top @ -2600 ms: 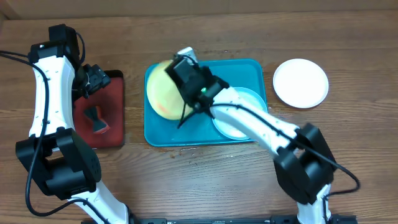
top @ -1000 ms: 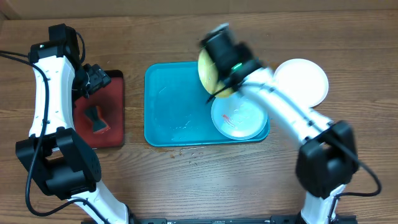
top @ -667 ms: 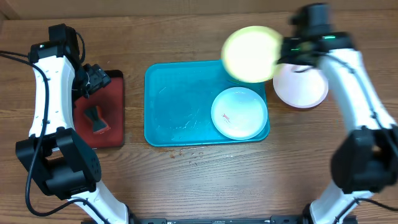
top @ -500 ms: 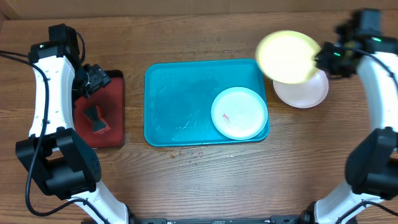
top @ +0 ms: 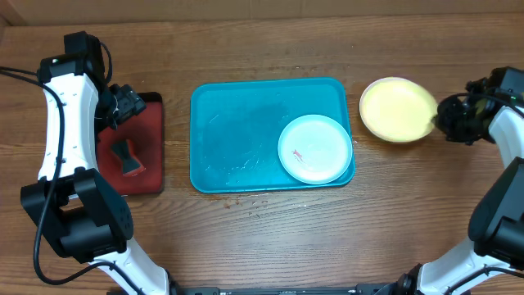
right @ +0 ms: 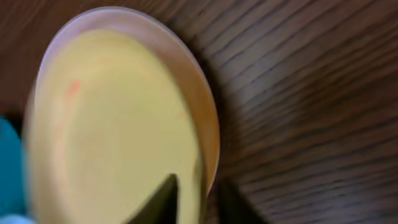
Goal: Clean dirty plates on tray and stack at the side
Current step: 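Place the yellow plate onto the white plate stack, release, then reach the right gripper to the light-blue plate rim and grip it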
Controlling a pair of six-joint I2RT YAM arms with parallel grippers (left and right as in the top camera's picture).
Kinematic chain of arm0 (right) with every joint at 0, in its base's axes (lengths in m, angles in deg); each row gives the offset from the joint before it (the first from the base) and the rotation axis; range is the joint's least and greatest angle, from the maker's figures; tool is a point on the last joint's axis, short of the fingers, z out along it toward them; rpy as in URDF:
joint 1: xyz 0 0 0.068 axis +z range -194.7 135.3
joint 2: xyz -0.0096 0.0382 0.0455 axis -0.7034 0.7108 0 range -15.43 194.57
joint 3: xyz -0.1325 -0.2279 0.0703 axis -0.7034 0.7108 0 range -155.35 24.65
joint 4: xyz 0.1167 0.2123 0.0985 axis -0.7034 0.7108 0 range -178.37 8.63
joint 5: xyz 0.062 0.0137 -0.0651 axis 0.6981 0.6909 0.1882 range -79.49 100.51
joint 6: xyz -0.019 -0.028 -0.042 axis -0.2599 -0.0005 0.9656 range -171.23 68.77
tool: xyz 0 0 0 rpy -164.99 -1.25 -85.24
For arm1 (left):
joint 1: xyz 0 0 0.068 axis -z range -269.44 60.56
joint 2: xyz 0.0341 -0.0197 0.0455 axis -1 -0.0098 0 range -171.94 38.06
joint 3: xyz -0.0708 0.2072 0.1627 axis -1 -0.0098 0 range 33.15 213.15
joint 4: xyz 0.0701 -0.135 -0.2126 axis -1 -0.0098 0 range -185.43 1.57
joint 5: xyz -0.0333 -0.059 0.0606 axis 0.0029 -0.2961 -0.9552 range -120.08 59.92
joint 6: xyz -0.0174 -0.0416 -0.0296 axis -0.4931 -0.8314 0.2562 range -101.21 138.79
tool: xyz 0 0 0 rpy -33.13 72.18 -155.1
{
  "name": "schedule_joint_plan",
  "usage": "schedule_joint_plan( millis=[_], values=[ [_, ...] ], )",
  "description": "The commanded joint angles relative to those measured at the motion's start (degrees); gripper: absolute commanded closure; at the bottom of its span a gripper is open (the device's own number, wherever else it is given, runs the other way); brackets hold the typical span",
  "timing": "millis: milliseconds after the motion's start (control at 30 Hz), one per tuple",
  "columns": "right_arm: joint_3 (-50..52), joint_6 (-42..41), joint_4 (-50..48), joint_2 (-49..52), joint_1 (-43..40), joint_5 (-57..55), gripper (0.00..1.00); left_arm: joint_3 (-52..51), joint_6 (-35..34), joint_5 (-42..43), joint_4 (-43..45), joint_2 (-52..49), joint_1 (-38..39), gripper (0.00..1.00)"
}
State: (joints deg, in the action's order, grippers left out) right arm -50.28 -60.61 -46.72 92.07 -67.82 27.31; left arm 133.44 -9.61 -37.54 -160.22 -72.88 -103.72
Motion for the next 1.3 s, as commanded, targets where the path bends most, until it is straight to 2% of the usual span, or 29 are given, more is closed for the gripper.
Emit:
schedule_joint_plan(
  millis=[0, 100, 233, 433, 567, 800, 900, 1267],
  values=[
    [0.63, 0.22, -1.44, -1.07, 1.01, 1.33, 0.38, 1.09, 0.07, 0.24, 0.09, 0.85, 0.09, 0.00],
    [0.37, 4.76, -1.95, -1.09, 1.92, 5.14, 0.32, 1.09, 0.09, 0.24, 0.09, 0.85, 0.09, 0.00],
    [-0.94, 12.85, -0.02, -1.11, 3.67, 14.73, 0.31, 1.09, 0.07, 0.24, 0.07, 0.85, 0.09, 0.00],
    [-2.47, 19.78, 4.00, -1.64, 11.21, 16.92, 0.31, 1.09, 0.07, 0.24, 0.09, 0.85, 0.09, 0.00],
    [-2.38, 21.88, 4.85, -1.64, 18.75, 13.16, 0.31, 1.09, 0.07, 0.24, 0.09, 0.85, 0.09, 0.00],
    [-2.27, 22.32, 3.15, -1.62, 29.77, -6.69, 0.31, 1.09, 0.07, 0.24, 0.09, 0.85, 0.09, 0.00],
    [-2.27, 26.32, 3.69, -1.27, 32.65, -7.61, 0.33, 1.09, 0.07, 0.24, 0.09, 0.85, 0.09, 0.00],
    [-2.27, 24.61, 3.04, 0.61, 35.17, -7.78, 0.40, 1.09, 0.09, 0.24, 0.09, 0.85, 0.09, 0.00]
  ],
)
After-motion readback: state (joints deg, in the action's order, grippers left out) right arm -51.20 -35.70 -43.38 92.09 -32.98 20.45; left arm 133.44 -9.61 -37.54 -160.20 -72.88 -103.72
